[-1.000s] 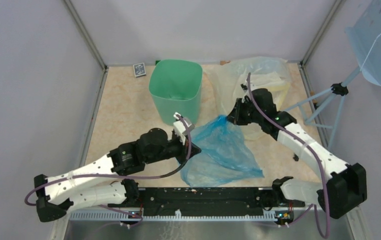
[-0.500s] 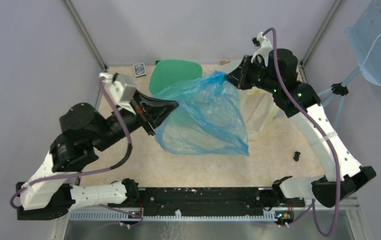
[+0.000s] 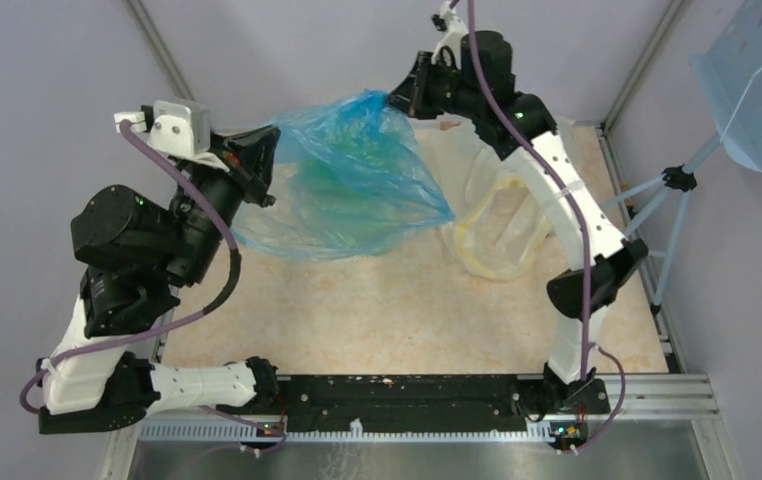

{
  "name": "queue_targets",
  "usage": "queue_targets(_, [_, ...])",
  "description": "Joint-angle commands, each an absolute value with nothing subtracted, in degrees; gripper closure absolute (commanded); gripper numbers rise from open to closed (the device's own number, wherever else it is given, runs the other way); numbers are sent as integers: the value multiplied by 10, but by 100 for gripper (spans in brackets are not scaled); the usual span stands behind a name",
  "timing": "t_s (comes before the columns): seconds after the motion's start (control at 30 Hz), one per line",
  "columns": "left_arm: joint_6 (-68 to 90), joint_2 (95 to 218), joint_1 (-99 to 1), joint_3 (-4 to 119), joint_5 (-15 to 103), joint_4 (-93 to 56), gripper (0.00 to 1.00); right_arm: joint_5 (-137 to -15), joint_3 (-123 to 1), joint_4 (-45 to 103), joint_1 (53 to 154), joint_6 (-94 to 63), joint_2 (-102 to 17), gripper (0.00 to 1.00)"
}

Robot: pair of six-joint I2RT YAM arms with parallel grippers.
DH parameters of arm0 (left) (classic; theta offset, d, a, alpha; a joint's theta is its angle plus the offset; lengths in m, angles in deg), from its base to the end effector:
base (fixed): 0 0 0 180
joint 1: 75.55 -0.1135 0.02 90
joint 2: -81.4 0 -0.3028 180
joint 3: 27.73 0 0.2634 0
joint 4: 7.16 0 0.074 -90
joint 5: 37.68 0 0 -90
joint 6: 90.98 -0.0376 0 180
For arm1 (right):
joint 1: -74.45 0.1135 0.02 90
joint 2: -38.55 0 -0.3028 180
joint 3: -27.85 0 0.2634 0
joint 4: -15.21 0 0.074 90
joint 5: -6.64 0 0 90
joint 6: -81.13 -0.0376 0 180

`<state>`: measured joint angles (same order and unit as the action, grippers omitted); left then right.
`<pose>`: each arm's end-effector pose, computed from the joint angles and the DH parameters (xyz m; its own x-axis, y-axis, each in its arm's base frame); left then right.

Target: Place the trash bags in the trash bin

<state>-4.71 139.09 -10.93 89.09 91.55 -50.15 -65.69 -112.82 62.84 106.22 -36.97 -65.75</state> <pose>0.0611 -0.0733 0.6242 0.1475 -0.1933 -0.9700 0.4308 0.8954 -0.1129 0.3465 0.2280 0.5417 -0.5019 0.2170 -0.8372 -0.5876 0.6247 0.5142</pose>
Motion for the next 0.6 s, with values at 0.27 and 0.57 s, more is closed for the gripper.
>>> queue_targets(0.27, [-190, 1530, -109, 904, 1005, -414, 100, -762, -1183, 652, 1088, -335, -735, 51])
queue_targets(0.57, [-151, 1530, -109, 912, 927, -387, 100, -690, -1166, 659, 1093, -291, -705, 70])
